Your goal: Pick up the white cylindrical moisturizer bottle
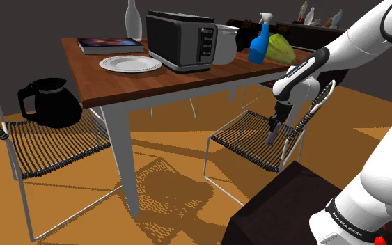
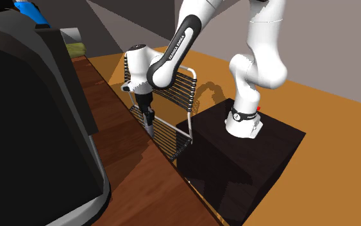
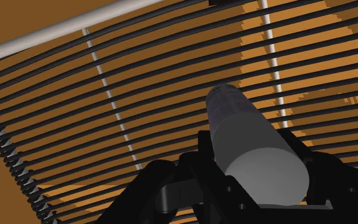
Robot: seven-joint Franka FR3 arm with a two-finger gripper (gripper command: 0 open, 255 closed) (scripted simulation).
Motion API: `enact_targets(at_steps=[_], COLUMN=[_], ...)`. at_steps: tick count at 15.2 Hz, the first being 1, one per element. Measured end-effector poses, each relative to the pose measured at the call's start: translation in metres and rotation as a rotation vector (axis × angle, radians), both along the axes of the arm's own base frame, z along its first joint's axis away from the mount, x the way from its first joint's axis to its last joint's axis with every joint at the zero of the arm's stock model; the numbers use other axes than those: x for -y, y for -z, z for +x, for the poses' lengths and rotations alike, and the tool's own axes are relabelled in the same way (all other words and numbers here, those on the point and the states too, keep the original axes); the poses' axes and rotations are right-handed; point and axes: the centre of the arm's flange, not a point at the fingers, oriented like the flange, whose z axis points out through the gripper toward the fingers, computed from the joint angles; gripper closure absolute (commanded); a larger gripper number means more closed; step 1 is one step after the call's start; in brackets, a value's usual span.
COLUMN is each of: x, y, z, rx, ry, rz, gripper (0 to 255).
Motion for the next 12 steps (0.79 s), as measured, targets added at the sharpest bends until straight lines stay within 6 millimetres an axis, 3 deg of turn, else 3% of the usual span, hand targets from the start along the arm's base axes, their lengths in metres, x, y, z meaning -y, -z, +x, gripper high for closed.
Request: enact_targets(at_steps=[12], x=[0.0], y=[-0.057], z=[-0.001], rx=[-0.001], ry=[0.0], rz=[0.0], gripper=[255])
